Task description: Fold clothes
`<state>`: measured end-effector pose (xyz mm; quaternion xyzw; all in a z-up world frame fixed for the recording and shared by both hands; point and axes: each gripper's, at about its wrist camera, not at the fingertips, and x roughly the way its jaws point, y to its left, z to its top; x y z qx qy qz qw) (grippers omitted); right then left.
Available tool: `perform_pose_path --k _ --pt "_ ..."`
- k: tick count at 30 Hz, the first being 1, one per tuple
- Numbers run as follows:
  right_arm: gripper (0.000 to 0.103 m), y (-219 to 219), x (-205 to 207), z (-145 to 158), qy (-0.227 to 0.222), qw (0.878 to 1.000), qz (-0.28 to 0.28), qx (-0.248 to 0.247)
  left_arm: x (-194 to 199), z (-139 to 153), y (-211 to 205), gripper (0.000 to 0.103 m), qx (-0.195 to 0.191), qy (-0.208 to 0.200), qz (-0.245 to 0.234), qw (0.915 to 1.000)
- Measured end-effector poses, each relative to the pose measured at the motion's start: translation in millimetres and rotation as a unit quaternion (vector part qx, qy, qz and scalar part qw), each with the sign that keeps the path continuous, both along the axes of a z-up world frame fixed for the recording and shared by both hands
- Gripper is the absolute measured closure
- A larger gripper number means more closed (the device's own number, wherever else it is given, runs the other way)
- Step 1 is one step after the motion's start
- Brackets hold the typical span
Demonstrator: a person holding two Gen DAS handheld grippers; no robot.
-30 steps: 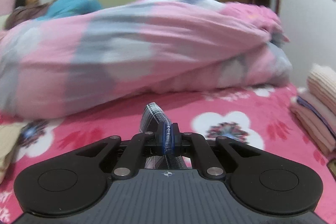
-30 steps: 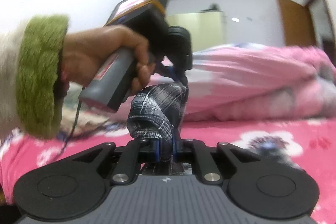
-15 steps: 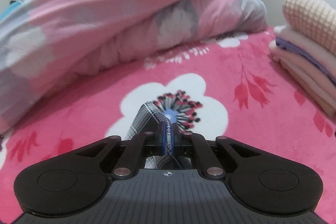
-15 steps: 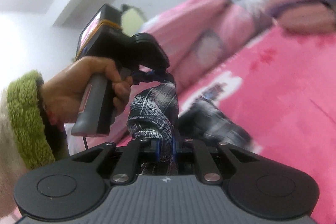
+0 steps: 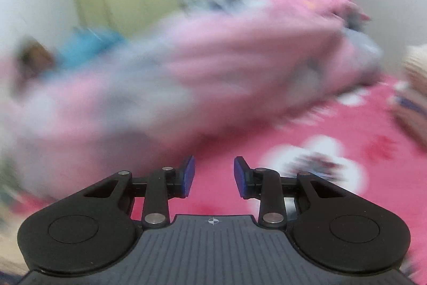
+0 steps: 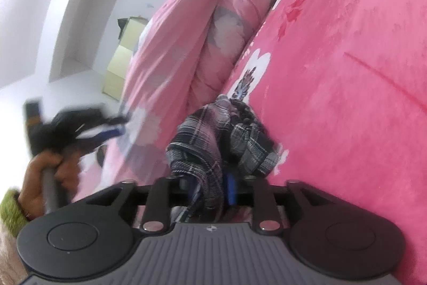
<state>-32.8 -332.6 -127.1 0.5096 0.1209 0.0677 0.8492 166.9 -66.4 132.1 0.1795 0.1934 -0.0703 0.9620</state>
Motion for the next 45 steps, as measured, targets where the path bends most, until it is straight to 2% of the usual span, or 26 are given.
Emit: perform_pose_path --k 1,3,6,7,8,10,13,15,16,17,19,22,26,27,29,32,35,38,41,42,45 --pt "0.060 -1.1 -2.0 1.4 -0.004 1.000 0.003 0.001 -8.9 21.9 18.6 0.071 0.028 -0.044 0.024 0.9983" --pt "0.055 -1.3 -5.9 6.9 -0.003 1.000 0.007 -0.011 -27.9 56.4 51.2 0.070 0.087 -0.125 0.074 0.9856" --pt "0.041 -2.5 -8.9 14.9 0.003 1.000 0.013 -0.025 -49.9 76.6 87.3 0.070 0.145 -0.145 0.106 0.9729" --pt "0.038 -3.7 -7.6 16.4 0.005 1.000 0.015 -0.026 -57.8 70.8 94.5 0.069 0.151 -0.133 0.098 0.9746" --pt "0.037 -4.9 -6.4 18.0 0.008 0.999 0.016 -0.027 -65.9 62.8 100.4 0.069 0.156 -0.121 0.089 0.9763" --pt "0.037 -7.2 -3.8 21.0 0.013 0.999 0.020 -0.030 -83.0 28.0 101.3 0.069 0.159 -0.099 0.053 0.9809" --pt "0.042 -10.7 0.0 25.6 0.021 0.999 0.025 -0.034 -103.9 -40.7 91.9 0.069 0.144 -0.039 -0.016 0.9887" --pt "0.057 -13.0 2.5 28.7 0.026 0.999 0.028 -0.036 -112.2 -89.2 77.1 0.068 0.124 0.005 -0.058 0.9906" --pt "0.081 -14.1 3.8 30.2 0.028 0.998 0.030 -0.038 -115.9 -112.0 69.0 0.068 0.114 0.024 -0.077 0.9902" --pt "0.092 -15.3 5.1 31.7 0.031 0.998 0.031 -0.039 -119.9 -133.6 60.4 0.069 0.106 0.040 -0.097 0.9889" --pt "0.092 -17.6 7.6 34.8 0.036 0.998 0.035 -0.042 -127.7 -160.4 41.1 0.069 0.110 0.043 -0.136 0.9837" --pt "0.092 -21.1 11.4 39.4 0.044 0.997 0.039 -0.046 -135.9 -182.2 19.8 0.068 0.114 0.022 -0.171 0.9785" --pt "0.093 -40.1 12.7 -1.1 0.089 0.995 0.042 0.035 -130.3 -195.4 2.4 0.069 0.087 0.013 -0.196 0.9767" --pt "0.091 -40.7 11.4 -0.3 0.093 0.994 0.040 0.029 -128.7 -196.7 -0.1 0.069 0.074 0.009 -0.201 0.9767" --pt "0.081 -37.6 7.4 12.5 0.094 0.995 0.033 -0.011 -129.1 -198.6 -0.8 0.069 0.047 0.007 -0.211 0.9763" --pt "0.081 -29.9 -7.5 44.1 0.092 0.988 0.011 -0.126 -130.1 -205.1 -1.8 0.069 0.023 0.008 -0.230 0.9728" --pt "0.081 -12.1 -1.9 72.9 0.069 0.972 0.013 -0.223 -136.8 -219.2 -8.7 0.069 0.041 0.008 -0.244 0.9690" --pt "0.081 5.3 7.6 97.8 0.044 0.951 0.022 -0.306 -142.6 -230.0 -13.1 0.070 0.062 0.001 -0.251 0.9659" --pt "0.081 19.6 17.2 97.7 0.046 0.929 0.036 -0.365 -148.3 -239.0 -13.0 0.070 0.078 -0.001 -0.259 0.9628" --pt "0.081 22.4 19.6 91.8 0.057 0.920 0.048 -0.385 -149.0 -240.6 -11.9 0.070 0.079 0.000 -0.261 0.9623" --pt "0.079 23.4 21.0 74.2 0.099 0.903 0.072 -0.412 -150.3 -242.5 -7.9 0.070 0.075 0.002 -0.266 0.9609"
